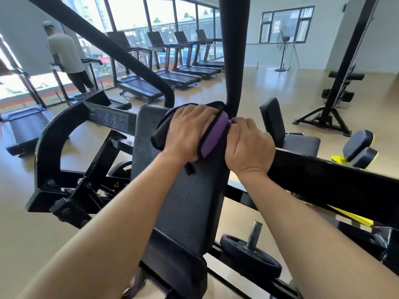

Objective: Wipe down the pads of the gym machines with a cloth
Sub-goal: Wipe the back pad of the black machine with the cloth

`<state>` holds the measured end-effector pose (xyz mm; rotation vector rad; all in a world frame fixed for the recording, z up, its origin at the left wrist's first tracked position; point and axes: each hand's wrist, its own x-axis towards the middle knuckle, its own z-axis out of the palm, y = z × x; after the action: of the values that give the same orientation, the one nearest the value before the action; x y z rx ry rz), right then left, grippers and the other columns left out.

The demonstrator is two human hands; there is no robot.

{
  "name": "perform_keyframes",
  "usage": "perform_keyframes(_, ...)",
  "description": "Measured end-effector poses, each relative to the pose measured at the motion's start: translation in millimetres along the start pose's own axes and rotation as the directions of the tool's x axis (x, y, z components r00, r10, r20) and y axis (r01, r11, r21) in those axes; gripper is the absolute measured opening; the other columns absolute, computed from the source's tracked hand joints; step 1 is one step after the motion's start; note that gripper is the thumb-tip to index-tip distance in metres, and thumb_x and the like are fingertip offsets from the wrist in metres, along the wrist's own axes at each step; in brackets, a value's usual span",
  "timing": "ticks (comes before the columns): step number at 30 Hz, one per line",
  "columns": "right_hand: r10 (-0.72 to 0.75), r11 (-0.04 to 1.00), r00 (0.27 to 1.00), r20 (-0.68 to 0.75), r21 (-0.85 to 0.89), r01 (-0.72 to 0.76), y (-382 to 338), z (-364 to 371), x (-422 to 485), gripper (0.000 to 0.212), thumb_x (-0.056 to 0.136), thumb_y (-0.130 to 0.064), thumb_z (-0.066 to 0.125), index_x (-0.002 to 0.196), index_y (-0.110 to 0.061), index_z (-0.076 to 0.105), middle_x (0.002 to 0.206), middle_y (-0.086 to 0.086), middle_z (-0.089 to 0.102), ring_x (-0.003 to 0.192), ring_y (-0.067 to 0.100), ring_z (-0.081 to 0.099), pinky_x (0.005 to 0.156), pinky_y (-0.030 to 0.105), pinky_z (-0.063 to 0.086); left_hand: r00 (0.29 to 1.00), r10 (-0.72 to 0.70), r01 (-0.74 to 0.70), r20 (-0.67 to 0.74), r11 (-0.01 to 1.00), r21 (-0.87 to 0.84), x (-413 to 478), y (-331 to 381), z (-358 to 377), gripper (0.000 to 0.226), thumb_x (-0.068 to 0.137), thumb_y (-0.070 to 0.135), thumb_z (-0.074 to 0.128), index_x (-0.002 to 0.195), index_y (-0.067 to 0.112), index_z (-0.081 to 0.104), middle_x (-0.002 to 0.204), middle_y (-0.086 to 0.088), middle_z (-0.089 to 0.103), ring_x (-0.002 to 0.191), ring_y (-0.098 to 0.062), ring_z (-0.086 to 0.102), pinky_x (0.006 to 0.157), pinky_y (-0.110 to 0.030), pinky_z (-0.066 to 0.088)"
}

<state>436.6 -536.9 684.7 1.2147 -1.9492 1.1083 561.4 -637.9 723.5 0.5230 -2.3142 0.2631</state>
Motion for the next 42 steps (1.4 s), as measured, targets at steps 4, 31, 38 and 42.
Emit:
perform_keyframes(4, 0.002, 1.0, 1.0, 0.014, -0.005, -0.002, 0, 0, 0, 0.05, 0.101, -0.035, 0.025, 0.112, -0.012, 0.068, 0.096, 0.012, 0.071, 0.068, 0.037, 0.063, 0.067, 0.041, 0.048, 0.966, -0.259, 0.258, -0.007, 0.965, -0.045, 3, -49, -2, 0.037, 0.073, 0.022, 0.07, 0.11, 0.016, 0.067, 0.104, -0.005, 0.072, 0.102, -0.033, 0.064, 0.097, -0.045, 0.045)
perform_keyframes(31, -0.031, 1.0, 0.999, 0.011, -0.001, 0.031, 3, 3, -1, 0.051, 0.099, -0.033, 0.022, 0.112, -0.011, 0.065, 0.095, 0.014, 0.07, 0.072, 0.043, 0.062, 0.069, 0.044, 0.043, 0.82, -0.569, 0.565, -0.064, 0.822, -0.068, -23, -103, 15, 0.041, 0.092, 0.045, 0.027, 0.126, 0.04, 0.05, 0.134, 0.006, 0.048, 0.131, -0.024, 0.04, 0.115, -0.041, 0.031)
perform_keyframes(38, -0.036, 0.988, 0.999, -0.018, 0.147, 0.038, -6, -12, 4, 0.041, 0.094, -0.024, 0.037, 0.116, -0.012, 0.069, 0.117, 0.013, 0.061, 0.102, 0.037, 0.057, 0.081, 0.045, 0.048, 0.813, -0.577, 0.581, 0.085, 0.813, -0.038, -83, 5, 22, 0.113, 0.072, 0.013, 0.063, 0.159, 0.015, -0.009, 0.167, -0.01, -0.017, 0.154, -0.033, -0.013, 0.125, -0.05, 0.003)
perform_keyframes(42, -0.371, 0.925, 0.928, -0.021, 0.076, 0.371, -44, -17, 19, 0.031, 0.083, -0.012, 0.053, 0.108, -0.01, 0.072, 0.112, 0.013, 0.065, 0.097, 0.036, 0.06, 0.081, 0.043, 0.046, 0.916, -0.385, 0.377, 0.11, 0.922, 0.093, -123, 33, 33, 0.117, 0.064, 0.025, 0.069, 0.158, 0.007, 0.001, 0.163, -0.022, 0.015, 0.147, -0.037, 0.018, 0.122, -0.054, 0.018)
